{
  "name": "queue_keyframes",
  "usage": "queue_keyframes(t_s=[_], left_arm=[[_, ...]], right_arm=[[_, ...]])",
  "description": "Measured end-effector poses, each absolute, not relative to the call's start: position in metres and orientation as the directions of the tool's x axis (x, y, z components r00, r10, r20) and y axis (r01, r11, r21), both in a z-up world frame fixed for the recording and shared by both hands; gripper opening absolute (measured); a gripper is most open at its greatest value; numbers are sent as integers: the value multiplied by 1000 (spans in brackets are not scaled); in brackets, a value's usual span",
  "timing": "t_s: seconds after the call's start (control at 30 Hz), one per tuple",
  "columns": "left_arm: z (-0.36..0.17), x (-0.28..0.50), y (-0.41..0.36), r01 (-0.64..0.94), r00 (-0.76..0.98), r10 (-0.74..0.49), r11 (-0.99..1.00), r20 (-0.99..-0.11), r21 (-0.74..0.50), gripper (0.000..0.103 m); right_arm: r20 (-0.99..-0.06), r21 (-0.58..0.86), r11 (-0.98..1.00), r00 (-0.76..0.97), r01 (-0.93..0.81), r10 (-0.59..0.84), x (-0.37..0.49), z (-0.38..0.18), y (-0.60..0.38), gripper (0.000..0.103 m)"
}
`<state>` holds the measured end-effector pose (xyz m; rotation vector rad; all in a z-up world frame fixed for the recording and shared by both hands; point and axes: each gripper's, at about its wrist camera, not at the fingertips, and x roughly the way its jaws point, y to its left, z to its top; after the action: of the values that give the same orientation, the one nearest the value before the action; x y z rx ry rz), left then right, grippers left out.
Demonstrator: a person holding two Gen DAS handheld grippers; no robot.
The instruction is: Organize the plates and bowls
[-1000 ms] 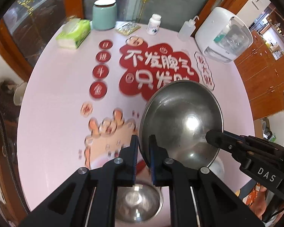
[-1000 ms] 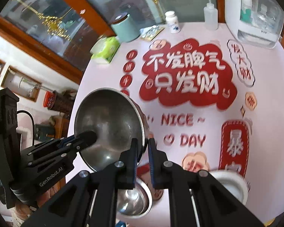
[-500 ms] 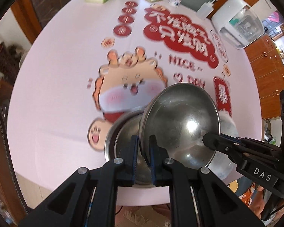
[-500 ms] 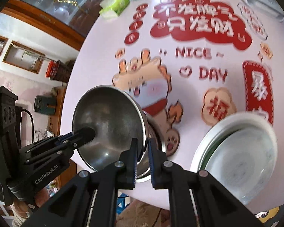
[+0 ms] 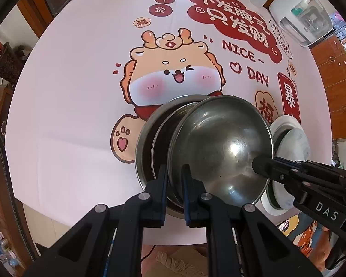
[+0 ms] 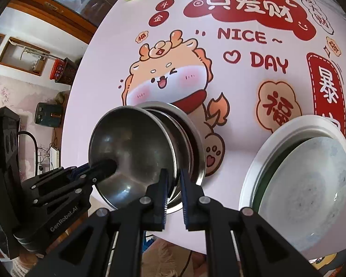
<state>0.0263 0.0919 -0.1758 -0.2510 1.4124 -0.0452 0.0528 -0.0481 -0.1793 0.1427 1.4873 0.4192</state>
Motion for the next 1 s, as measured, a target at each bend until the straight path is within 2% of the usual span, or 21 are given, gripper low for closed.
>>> queue_keyframes(t_s=[0.23,0.3,0.4,0.47,0.6,0.77,0.83,0.9,0.97,1.0], left_arm=[[-181,28,89,-97,146,-164,979,-976,-179,9],[-182,29,88,-93,149,-150,982,-977,-165,9],[-181,29,90,-95,153,-151,981,-977,-167,13],[-179,29,91,-92,163,-149,982,-975,-166,18],[-174,28,93,-94,187,-106,988,-977,-125,33],[-172,27,99,-104,195,-98,987,-976,-119,37],[-171,26,101,-109,202,-93,987,-975,-117,49],[-167,24,103,-113,220,-87,987,-972,-114,59],[-165,23,104,-115,234,-79,987,-969,-108,63],[-163,23,105,-117,240,-78,987,-967,-109,64]], right_arm=[[-946,309,929,31,-204,321,50,-182,-43,11],[-947,308,930,31,-201,320,51,-184,-43,14],[-950,296,933,39,-203,310,51,-183,-44,14],[-952,285,935,48,-210,301,51,-183,-43,14],[-958,258,938,62,-232,279,49,-182,-39,15],[-962,234,939,80,-253,262,47,-179,-36,15],[-961,228,936,92,-267,260,45,-176,-35,15],[-960,227,934,101,-275,263,44,-174,-35,27],[-957,226,935,118,-275,266,42,-171,-37,35],[-956,225,935,123,-275,267,42,-170,-37,36]])
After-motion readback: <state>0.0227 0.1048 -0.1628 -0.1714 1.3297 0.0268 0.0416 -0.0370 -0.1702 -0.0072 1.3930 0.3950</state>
